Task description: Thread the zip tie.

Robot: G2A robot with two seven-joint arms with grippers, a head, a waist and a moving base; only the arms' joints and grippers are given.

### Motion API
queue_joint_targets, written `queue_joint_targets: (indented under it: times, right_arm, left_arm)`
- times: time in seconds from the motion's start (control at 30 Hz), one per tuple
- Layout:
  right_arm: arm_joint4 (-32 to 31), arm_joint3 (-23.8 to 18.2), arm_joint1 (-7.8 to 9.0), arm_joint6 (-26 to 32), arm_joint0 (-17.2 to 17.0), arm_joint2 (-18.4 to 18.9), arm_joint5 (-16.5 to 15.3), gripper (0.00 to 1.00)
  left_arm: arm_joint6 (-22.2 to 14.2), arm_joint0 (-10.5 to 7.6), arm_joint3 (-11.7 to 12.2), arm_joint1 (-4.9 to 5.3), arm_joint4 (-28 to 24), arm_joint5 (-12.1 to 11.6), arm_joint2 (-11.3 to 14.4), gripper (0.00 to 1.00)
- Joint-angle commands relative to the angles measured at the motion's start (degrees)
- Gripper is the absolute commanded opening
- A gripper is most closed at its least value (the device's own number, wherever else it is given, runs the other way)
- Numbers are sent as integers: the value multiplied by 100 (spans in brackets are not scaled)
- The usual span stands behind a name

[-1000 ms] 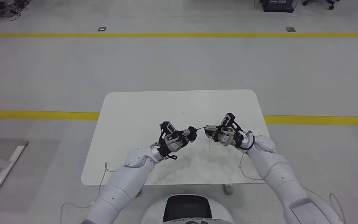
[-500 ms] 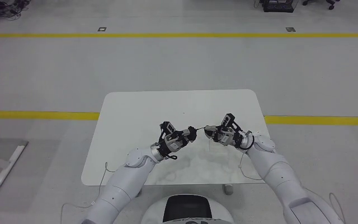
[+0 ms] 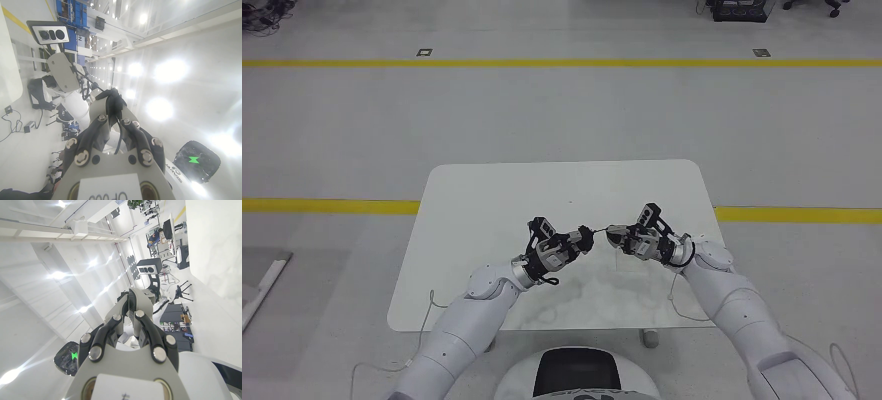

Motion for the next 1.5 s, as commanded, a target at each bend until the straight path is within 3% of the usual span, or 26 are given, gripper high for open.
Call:
queue_joint_targets:
  times: [0.0, 0.93, 1.2, 1.37, 1.4, 1.43, 1.47]
  right_arm:
    - [-12, 4, -1, -6, 2, -2, -1, 0]
    - [-245, 84, -19, -203, 47, -49, -28, 0]
    - [-231, 205, -25, -297, 93, -18, -36, 0]
    - [-194, 278, -5, -300, 116, 67, -70, 0]
    - [-69, 273, -6, -297, 103, 117, -73, 54]
    - [-69, 273, -6, -297, 103, 117, -73, 100]
    - [-69, 273, -6, -297, 103, 117, -73, 100]
  left_arm:
    - [0, 0, 2, -1, -4, 0, 2, 0]
    - [-16, 8, -16, -1, -31, 0, -34, 0]
    - [-80, 49, -73, 30, -181, 0, -202, 0]
    - [-72, 152, -266, 66, -191, 0, -380, 0]
    - [-85, 188, -323, 74, -205, 0, -416, 0]
    - [-110, 229, -381, 81, -214, 0, -433, 0]
    - [-126, 258, -429, 89, -196, 0, -444, 0]
